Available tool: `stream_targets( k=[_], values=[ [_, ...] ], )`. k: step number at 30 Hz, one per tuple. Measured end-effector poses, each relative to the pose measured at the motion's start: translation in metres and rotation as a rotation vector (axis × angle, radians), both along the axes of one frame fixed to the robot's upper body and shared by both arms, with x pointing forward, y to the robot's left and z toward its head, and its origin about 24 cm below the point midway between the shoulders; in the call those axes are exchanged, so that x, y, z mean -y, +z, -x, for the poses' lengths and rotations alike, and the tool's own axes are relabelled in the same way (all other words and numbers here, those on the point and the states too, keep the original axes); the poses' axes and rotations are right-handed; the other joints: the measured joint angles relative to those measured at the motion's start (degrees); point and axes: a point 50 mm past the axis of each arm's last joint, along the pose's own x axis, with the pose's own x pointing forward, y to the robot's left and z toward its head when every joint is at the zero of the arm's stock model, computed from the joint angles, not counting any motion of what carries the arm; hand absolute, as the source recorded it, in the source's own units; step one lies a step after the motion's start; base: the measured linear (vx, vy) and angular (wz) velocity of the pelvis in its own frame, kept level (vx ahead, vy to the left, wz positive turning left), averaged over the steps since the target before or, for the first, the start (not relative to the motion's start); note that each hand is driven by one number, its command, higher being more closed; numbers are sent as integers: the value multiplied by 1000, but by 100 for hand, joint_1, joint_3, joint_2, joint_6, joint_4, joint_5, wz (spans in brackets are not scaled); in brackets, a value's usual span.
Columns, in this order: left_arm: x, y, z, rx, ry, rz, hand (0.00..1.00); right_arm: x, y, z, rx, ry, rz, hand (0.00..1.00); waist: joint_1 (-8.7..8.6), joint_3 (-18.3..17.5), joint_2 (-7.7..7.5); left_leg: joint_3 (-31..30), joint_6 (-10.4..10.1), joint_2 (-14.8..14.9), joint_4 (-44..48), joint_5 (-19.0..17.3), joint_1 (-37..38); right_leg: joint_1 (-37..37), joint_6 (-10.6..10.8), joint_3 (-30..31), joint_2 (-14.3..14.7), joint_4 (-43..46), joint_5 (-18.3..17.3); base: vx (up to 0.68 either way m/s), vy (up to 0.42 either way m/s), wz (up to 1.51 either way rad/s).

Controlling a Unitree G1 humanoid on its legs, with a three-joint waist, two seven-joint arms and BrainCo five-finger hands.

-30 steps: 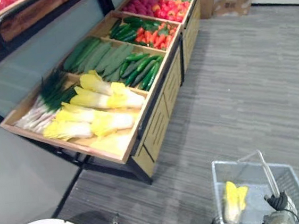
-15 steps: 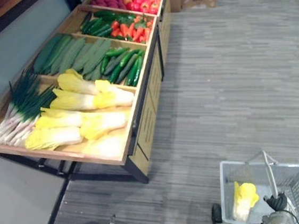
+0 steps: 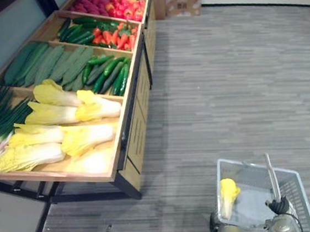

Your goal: Pick vegetable in the basket

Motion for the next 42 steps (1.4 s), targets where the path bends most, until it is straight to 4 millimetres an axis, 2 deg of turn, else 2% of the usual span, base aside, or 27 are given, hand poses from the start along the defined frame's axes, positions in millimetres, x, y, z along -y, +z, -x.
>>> stream_targets(
  k=[3,7,8,10,12,14,16,17,18,19,20,22,23,24,26,27,28,30,32,33,34,36,38,39,40,41,42],
  values=[
    [2,0,-1,-1,-1,5,0,0,-2,4,-13,-1,0,100,28,-17,42,-315,-90,238,1130,340,-564,171,-114,-309,45,54,-207,130,-190,44],
    [3,-3,13,-37,8,10,0,1,-1,6,-14,0,5,100,141,110,14,-458,407,521,2759,1456,-1058,893,-276,-394,198,-167,-462,132,-219,13],
    [4,-4,15,-41,10,13,0,2,-1,6,-12,2,9,100,191,127,29,-584,423,470,2932,1394,-1164,962,-295,-350,212,-213,-474,123,-144,-15],
    [8,-7,23,-58,29,28,0,6,4,-3,10,11,25,100,271,142,72,-943,203,-89,3106,768,-1618,1004,-323,-192,223,-397,-481,121,-70,-25],
    [11,-8,27,-68,38,38,0,8,7,-7,21,13,31,100,356,183,138,-945,168,-403,2410,593,-1714,1019,-342,-122,279,-465,-468,143,3,-22],
    [11,-9,29,-83,40,38,0,8,8,-10,26,12,33,100,387,202,174,-977,181,-696,999,652,-1665,1107,-367,-118,334,-591,-470,194,55,-12],
    [13,-9,31,-87,38,42,0,10,11,-12,37,15,43,100,533,192,285,-1004,174,-837,-1123,1446,-1468,1309,-314,-45,498,-875,-493,239,94,-24],
    [13,-10,31,-89,40,43,0,10,10,-12,35,17,43,100,574,194,311,-1016,218,-815,-1239,1726,-1448,1367,-270,25,543,-900,-524,278,106,-47],
    [13,-10,33,-95,51,45,0,8,10,-13,31,28,40,100,648,169,311,-993,393,-844,-1234,2051,-1324,1466,-154,174,522,-904,-620,239,88,-40],
    [14,-10,33,-94,55,48,0,7,10,-14,33,37,41,100,672,174,265,-976,494,-903,-1188,2059,-1258,1497,-97,219,455,-869,-684,404,134,-38],
    [15,-10,31,-89,59,52,0,4,11,-18,33,64,46,100,662,182,102,-891,770,-1046,-1003,1837,-1263,1469,9,295,272,-671,-856,348,118,-29],
    [17,-11,30,-88,59,58,0,1,11,-20,32,88,46,100,669,161,-101,-680,873,-1198,-694,1470,-1249,1271,143,486,0,-49,-1106,415,156,-35],
    [16,-10,29,-85,68,56,0,-3,11,-24,36,113,43,100,663,165,-177,-474,1009,-1258,-587,1241,-1038,914,255,671,-170,1004,-1191,411,161,-40],
    [15,-10,30,-86,68,53,0,-5,11,-25,34,127,39,100,655,167,-188,-407,1049,-1262,-589,1171,-937,749,361,700,-224,1446,-1153,342,137,-52],
    [13,-9,28,-83,55,45,0,-12,10,-29,30,171,23,100,633,180,-216,-356,1102,-1293,-608,990,-635,323,987,709,-422,2651,-790,313,110,-15],
    [9,-5,22,-65,28,25,0,-20,7,-27,18,195,-1,100,491,188,-254,-477,1164,-1310,-666,857,-315,33,1211,705,-594,3575,-499,364,78,24],
    [7,-6,24,-84,51,23,0,-21,6,-26,15,196,-8,100,472,190,-257,-530,1167,-1304,-678,812,-195,-38,1087,664,-631,3816,-572,363,24,37],
    [1,-6,34,-120,53,4,0,-24,4,-23,4,199,-22,100,447,203,-275,-669,1160,-1240,-950,794,225,-217,621,350,-716,3888,-883,323,-17,35],
    [-3,-6,38,-133,57,-6,0,-24,4,-25,7,209,-29,100,426,211,-258,-848,1151,-1103,-1057,800,373,-372,450,112,-734,3263,-983,305,-88,49],
    [-3,-6,39,-142,62,-6,0,-26,5,-28,15,218,-31,100,429,220,-241,-895,1136,-986,-1059,797,413,-412,428,60,-733,2548,-992,239,-146,58],
    [-5,-5,39,-134,55,-10,0,-26,6,-29,17,230,-21,100,428,209,-217,-1014,950,-861,-1055,759,430,-412,481,85,-736,1667,-915,282,-212,64],
    [-6,-2,32,-92,40,-14,0,-27,8,-33,22,248,-9,100,448,207,-221,-1090,688,-704,-1058,611,474,-480,543,267,-817,773,-725,246,-242,48],
    [-5,0,22,-49,24,-9,0,-32,8,-37,33,253,-20,100,523,164,-314,-1188,359,-514,-1024,425,621,-609,611,545,-1044,-97,-154,269,-369,26],
    [-5,0,21,-45,21,-9,0,-33,8,-36,31,257,-22,100,523,159,-311,-1205,260,-473,-995,364,632,-620,618,540,-1072,-173,-92,275,-447,29],
    [-6,1,20,-34,19,-11,0,-33,6,-32,19,254,-28,100,519,91,-409,-1364,24,-390,-910,209,645,-599,640,542,-1153,-204,-64,296,-507,48],
    [-8,1,17,-30,25,-12,0,-31,2,-26,-3,238,-30,100,491,30,-463,-1530,-220,-242,-821,34,653,-607,830,483,-1089,19,371,301,-520,59],
    [-2,-1,15,-32,25,5,0,-27,2,-24,-9,226,-27,100,488,17,-335,-1657,-279,-78,-824,-12,674,-621,829,354,-991,217,447,306,-522,56]
  ],
)
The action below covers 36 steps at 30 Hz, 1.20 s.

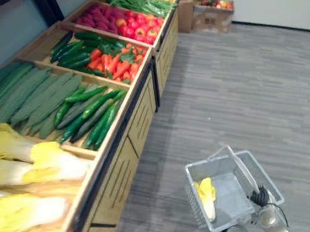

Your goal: Pick vegetable in the basket

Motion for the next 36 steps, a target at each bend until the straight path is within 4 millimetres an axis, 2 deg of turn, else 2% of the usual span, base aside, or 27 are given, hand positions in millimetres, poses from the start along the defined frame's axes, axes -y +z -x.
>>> stream_targets(
  k=[1,2,4,7,8,10,11,12,13,15,16,18,19,21,22,23,24,25,26,28,29,30,32,33,34,35,36],
  values=[
    [16,-5,0,-4,9,46,0,8,1,0,-3,-23,15,100,9,-72,310,-142,40,356,-34,59,8,-37,-165,-217,250,273,-301,284,-450,31],
    [26,-9,4,-20,18,76,0,13,3,-1,1,-55,15,100,20,-119,437,-153,-1,443,-7,402,-63,-166,-289,-255,337,529,-523,310,-524,19],
    [28,-12,12,-47,47,89,0,17,3,1,-9,-62,23,100,-73,-142,482,-363,-21,487,200,929,-324,-152,-427,-501,308,763,-809,263,-440,45],
    [21,-11,13,-43,76,74,0,16,-3,7,-42,-72,17,100,-145,-139,521,-596,4,575,799,1515,-719,177,-630,-884,339,771,-1000,223,-292,63],
    [20,-10,12,-41,73,71,0,17,-4,11,-52,-77,18,100,-145,-145,531,-551,53,627,984,1816,-821,373,-690,-1029,382,715,-1060,202,-275,59],
    [22,-10,8,-34,53,76,0,24,-6,22,-70,-113,25,100,-144,-107,432,-40,204,851,1357,2810,-1072,992,-785,-1410,545,187,-1109,269,-418,70],
    [23,-10,7,-34,46,79,0,25,-6,22,-67,-117,27,100,-136,-87,381,78,239,899,1492,2949,-1157,1123,-809,-1448,554,54,-1105,224,-386,35],
    [24,-10,8,-33,46,79,0,28,-4,22,-67,-118,39,100,-79,-80,363,333,130,892,2085,2145,-1359,1356,-905,-1470,661,-202,-1096,153,-263,4],
    [24,-10,8,-36,40,85,0,32,-3,21,-65,-117,50,100,-69,-79,362,444,111,773,2309,1703,-1471,1440,-936,-1461,695,-289,-1113,131,-215,-9],
    [27,-11,6,-35,20,100,0,39,0,19,-62,-117,70,100,-71,-53,389,769,167,345,2304,924,-1726,1600,-1006,-1411,789,-523,-1156,104,-104,-17],
    [27,-11,6,-35,14,102,0,40,1,19,-63,-117,74,100,-69,-49,398,865,157,226,2144,810,-1786,1625,-1009,-1395,818,-569,-1158,138,-15,-25],
    [29,-10,4,-31,0,106,0,40,2,16,-57,-115,76,100,-42,2,445,929,172,-121,1294,773,-1901,1732,-1018,-1348,916,-686,-1169,149,62,-39],
    [30,-11,4,-33,-4,112,0,40,3,13,-52,-115,77,100,54,34,499,936,194,-340,360,1000,-1911,1803,-1000,-1200,1008,-774,-1165,143,98,-53],
    [30,-11,5,-35,-5,112,0,40,4,12,-48,-112,80,100,84,77,627,735,255,-463,-435,1485,-1998,1966,-906,-1076,1148,-887,-1202,221,167,-57],
    [28,-11,7,-42,-1,109,0,38,3,12,-55,-102,78,100,122,89,665,649,322,-482,-393,1794,-1965,2071,-773,-927,1182,-916,-1274,279,196,-44],
    [27,-11,6,-43,-3,105,0,34,2,12,-56,-98,69,100,124,64,670,681,450,-562,-378,1742,-1927,2121,-750,-868,1125,-944,-1269,266,159,-26],
    [26,-10,3,-32,-8,102,0,30,1,10,-55,-82,66,100,93,61,568,705,544,-656,-311,1612,-1909,2120,-704,-819,1039,-982,-1245,249,104,-12],
    [27,-8,-4,-14,-15,101,0,28,3,5,-46,-64,67,100,89,135,470,805,760,-734,-40,1502,-1960,2145,-645,-720,926,-997,-1219,296,142,-22],
    [26,-8,-5,-13,-11,102,0,26,3,4,-43,-58,63,100,144,165,418,878,901,-807,201,1429,-1961,2216,-551,-577,827,-989,-1215,346,192,-36],
    [26,-8,-3,-18,-10,102,0,25,2,5,-47,-48,66,100,194,146,370,1003,1023,-952,498,956,-1821,2156,-332,-266,612,-479,-1344,297,201,-34],
    [27,-9,-2,-21,-11,103,0,25,2,6,-49,-43,65,100,176,168,307,1046,1062,-1021,575,681,-1716,1876,-138,-97,429,339,-1468,257,190,-21],
    [26,-8,-3,-19,-14,102,0,24,2,6,-48,-41,62,100,163,131,370,1094,1078,-1043,592,573,-1641,1669,-108,8,341,874,-1487,320,233,-19],
    [21,-7,0,-25,-25,85,0,13,-1,6,-47,4,36,100,49,163,159,1157,1211,-1216,610,329,-1327,864,195,390,5,2776,-1024,279,149,-3],
    [17,-6,1,-25,-38,69,0,6,-1,4,-36,6,15,100,-54,160,128,1122,1280,-1265,605,242,-1077,602,122,544,-78,3490,-381,357,81,17],
    [16,-5,0,-20,-46,65,0,4,-2,5,-36,4,8,100,-89,164,130,1079,1326,-1251,578,172,-920,513,56,574,-84,3805,-132,362,55,18],
    [15,-3,-2,-9,-62,56,0,1,-2,4,-27,5,-1,100,-106,160,119,1021,1359,-1215,573,124,-693,315,-125,563,-62,4351,-234,406,36,16],
    [13,0,-8,10,-70,48,0,1,0,3,-11,7,-3,100,-146,136,99,954,1361,-1193,498,100,-515,72,-508,406,-50,4665,-475,392,4,24]
  ],
)
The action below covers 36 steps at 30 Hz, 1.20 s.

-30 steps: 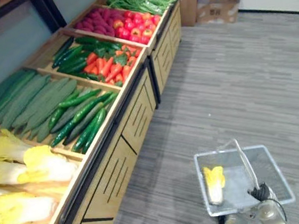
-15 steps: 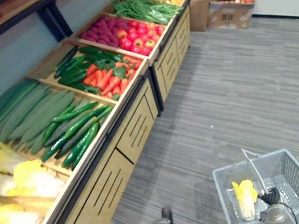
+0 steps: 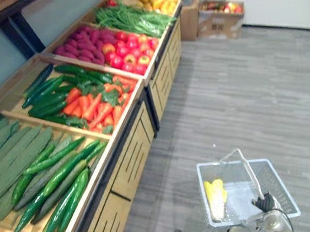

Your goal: Pick vegetable in the basket

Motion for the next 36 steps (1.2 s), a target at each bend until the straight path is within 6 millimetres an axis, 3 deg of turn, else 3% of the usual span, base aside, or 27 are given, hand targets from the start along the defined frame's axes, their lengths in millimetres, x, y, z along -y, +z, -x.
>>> stream_targets(
  k=[1,2,3,5,6,7,8,9,10,11,12,13,15,17,18,19,21,23,24,26,28,30,36],
  values=[
    [0,3,-9,29,-9,-3,0,1,4,-6,27,2,5,100,-6,8,13,-70,-8,31,-195,5,248,-174,-71,-283,27,-107,-337,324,-4,25],
    [0,3,-11,34,-12,-4,0,1,5,-6,28,2,6,100,-10,18,29,-108,-10,53,-235,6,309,-193,-84,-373,41,-206,-419,263,-54,30],
    [0,6,-18,55,-16,-6,0,2,5,-8,33,3,8,100,-77,49,103,-147,-23,179,-336,14,490,-255,-203,-673,163,-792,-597,317,-106,31],
    [0,8,-25,78,-15,-8,0,2,7,-11,45,1,8,100,-121,59,145,-243,-27,341,-346,16,654,-264,-239,-814,386,-2152,-615,388,-165,44],
    [0,9,-30,90,-19,-9,0,3,8,-10,46,-6,9,100,-159,43,173,-391,-33,417,-336,16,671,-266,-136,-654,503,-3248,-536,355,-238,78],
    [1,11,-37,108,-25,-7,0,7,6,-6,39,-27,12,100,-177,40,142,-531,-208,502,-341,0,691,-271,96,-353,544,-4214,-353,459,-336,104],
    [2,12,-41,116,-28,-6,0,10,5,-2,29,-52,13,100,-176,42,116,-732,-373,585,-357,-81,753,-271,186,20,524,-5021,-27,417,-330,89],
    [2,11,-40,112,-28,-6,0,11,5,0,25,-61,15,100,-173,14,70,-813,-495,615,-360,-143,784,-245,231,164,526,-5311,108,458,-393,80],
    [-4,10,-34,90,-22,-19,0,12,3,4,17,-84,14,100,-169,-54,-52,-989,-760,668,-354,-297,856,-245,260,355,440,-5483,263,381,-359,61],
    [-5,8,-32,77,-16,-18,0,14,2,7,4,-98,15,100,-179,-64,-46,-1100,-889,752,-309,-378,892,-266,248,328,464,-5308,759,399,-381,71],
    [0,5,-29,59,-9,0,0,18,2,7,-5,-106,22,100,-206,-52,125,-1255,-943,954,-226,-406,930,-305,200,181,572,-4899,846,482,-435,59],
    [7,1,-25,46,0,21,0,19,2,5,-7,-117,22,100,-180,-141,300,-1332,-1173,1201,-18,-211,778,-426,-2,-21,721,-4506,548,565,-497,55],
    [15,-2,-22,35,9,45,0,18,3,2,-2,-113,20,100,-145,-163,362,-1596,-1228,1327,483,226,442,-437,-250,-290,769,-4147,202,448,-441,49],
    [15,-2,-21,48,62,68,0,18,-2,9,-33,-118,14,100,-138,-146,334,-1714,-1332,1390,1333,1089,-48,29,-400,-687,768,-4327,-13,362,-409,84],
    [14,-3,-19,46,72,66,0,19,-4,15,-48,-125,15,100,-119,-111,276,-1596,-1307,1505,1885,1395,-305,479,-436,-957,786,-4657,-35,268,-265,86],
    [14,-3,-19,46,73,66,0,20,-5,17,-54,-132,16,100,-115,-107,292,-1403,-1310,1573,2157,1349,-456,702,-443,-1099,807,-4838,-35,271,-263,97],
    [14,-2,-19,48,73,65,0,28,-6,26,-71,-162,29,100,-102,-116,305,-416,-1196,1653,2474,971,-899,1318,-451,-1580,792,-5331,-40,210,-204,95],
    [14,-2,-19,49,72,65,0,31,-6,28,-78,-163,39,100,-90,-121,318,210,-1095,1632,2122,901,-1091,1467,-447,-1841,792,-5476,-40,91,-41,78],
    [14,-2,-19,47,68,68,0,33,-5,27,-77,-164,43,100,-64,-135,341,785,-991,1556,1440,1007,-1230,1491,-425,-2063,816,-5554,-32,83,25,74],
    [14,-3,-19,41,57,71,0,33,-6,29,-83,-169,42,100,-71,-169,360,1332,-873,1472,794,1095,-1202,1538,-363,-2298,836,-5628,-7,123,69,81],
    [14,-3,-20,36,46,73,0,34,-6,30,-81,-189,36,100,-53,-241,359,1415,-691,1103,-449,1245,-980,1546,-187,-2722,801,-5932,127,176,116,103],
    [12,-3,-17,23,44,65,0,32,-7,29,-76,-196,27,100,55,-240,282,1376,-647,934,-726,1403,-934,1585,-143,-2828,748,-6067,207,76,82,53],
    [12,-8,0,-41,50,61,0,25,-5,19,-56,-181,11,100,181,-282,286,1157,-541,579,-1159,1554,-505,2017,4,-3097,562,-6071,141,53,40,24]
  ],
)
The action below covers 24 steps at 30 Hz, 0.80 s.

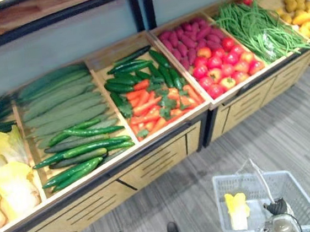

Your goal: Pick vegetable in the basket

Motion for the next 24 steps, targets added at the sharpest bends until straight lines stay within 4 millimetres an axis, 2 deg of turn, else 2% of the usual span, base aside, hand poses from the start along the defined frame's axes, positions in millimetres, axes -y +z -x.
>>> stream_targets(
  k=[1,2,3,4,5,6,7,8,10,12,15,16,17,18,19,20,22,23,24],
  values=[
    [0,0,0,-3,-1,1,0,0,0,0,1,0,0,100,-23,5,-7,-44,25,-38,-77,17,27,-45,29,-38,-77,208,-123,46,121,42],
    [0,-1,3,-11,0,1,0,0,0,1,0,-7,-3,100,-30,60,-105,-75,45,-144,-197,26,172,-126,100,-84,-357,801,-438,64,143,40],
    [-2,-2,8,-29,2,-4,0,0,-3,6,-20,-11,-8,100,-31,30,-192,-103,65,-227,-280,-134,301,-182,226,-64,-642,1452,-677,38,118,32],
    [-1,-2,10,-39,3,-3,0,0,-4,7,-26,-12,-7,100,-36,35,-200,-146,71,-262,-294,-152,359,-271,260,36,-803,1879,-707,-12,126,31],
    [-4,-2,14,-46,4,-10,0,-1,-3,5,-19,-11,-12,100,-67,29,-213,-210,89,-291,-275,-173,408,-667,207,398,-1096,2870,-581,-38,119,41],
    [-12,0,14,-45,0,-32,0,-6,-4,2,-12,-9,-26,100,-129,35,-304,-358,101,-302,-270,-177,447,-1053,144,951,-1215,3613,-269,-11,117,46],
    [-16,1,13,-44,-2,-44,0,-9,-4,1,-9,-8,-34,100,-152,34,-325,-436,106,-289,-271,-174,469,-1194,158,1197,-1215,3890,-103,42,27,58],
    [-22,4,10,-29,-6,-65,0,-15,-6,0,-5,-7,-51,100,-193,48,-342,-617,135,-252,-244,-168,479,-1411,133,1487,-1185,4162,-127,47,-39,60],
    [-32,10,3,7,-6,-95,0,-17,-6,-1,0,-3,-57,100,-226,12,-495,-920,136,-204,-197,-165,383,-1436,53,1502,-1084,3702,-557,36,-111,72],
    [-31,12,-3,26,-6,-93,0,-13,-4,-2,7,-10,-48,100,-263,7,-508,-1096,88,-130,-152,-191,347,-1428,54,1582,-972,2919,-554,32,-120,48],
    [-30,13,-12,50,-3,-90,0,-13,-1,-9,31,-15,-46,100,-260,6,-509,-1288,-188,95,-131,-258,330,-1410,259,2245,-717,1260,-379,119,-264,26],
    [-30,14,-14,55,-5,-91,0,-13,-1,-9,32,-15,-46,100,-256,7,-511,-1319,-270,148,-127,-261,324,-1398,325,2367,-687,1047,-337,169,-335,27],
    [-30,15,-17,63,-6,-92,0,-14,-1,-10,33,-14,-48,100,-255,-11,-551,-1400,-413,196,-117,-274,312,-1374,372,2544,-645,783,-307,165,-391,42],
    [-35,17,-19,68,-7,-106,0,-14,-2,-8,26,-15,-52,100,-268,-65,-706,-1508,-613,221,-137,-265,260,-1365,536,2596,-645,658,47,142,-409,61],
    [-26,15,-24,82,0,-79,0,-9,-2,-7,18,-25,-43,100,-294,-58,-525,-1656,-752,452,-198,-213,269,-1350,438,2419,-445,799,215,142,-406,54],
    [-20,14,-25,91,4,-63,0,-7,-1,-7,18,-29,-38,100,-289,-80,-436,-1650,-772,600,-213,-159,275,-1362,345,2359,-307,785,169,140,-296,25],
    [-3,11,-25,101,14,-15,0,-1,3,-13,32,-25,-19,100,-266,-68,-6,-1651,-999,1062,-314,47,269,-1371,106,2135,130,935,56,209,-340,11],
    [-1,11,-27,113,15,-10,0,-1,3,-12,28,-25,-19,100,-278,-85,88,-1652,-1052,1195,-353,234,245,-1361,-9,1968,257,1064,-98,191,-348,33],
    [-2,12,-29,124,18,-11,0,-1,2,-9,20,-28,-22,100,-288,-93,110,-1660,-1032,1226,-335,326,224,-1327,-55,1885,272,1127,-170,132,-247,72]
  ],
)
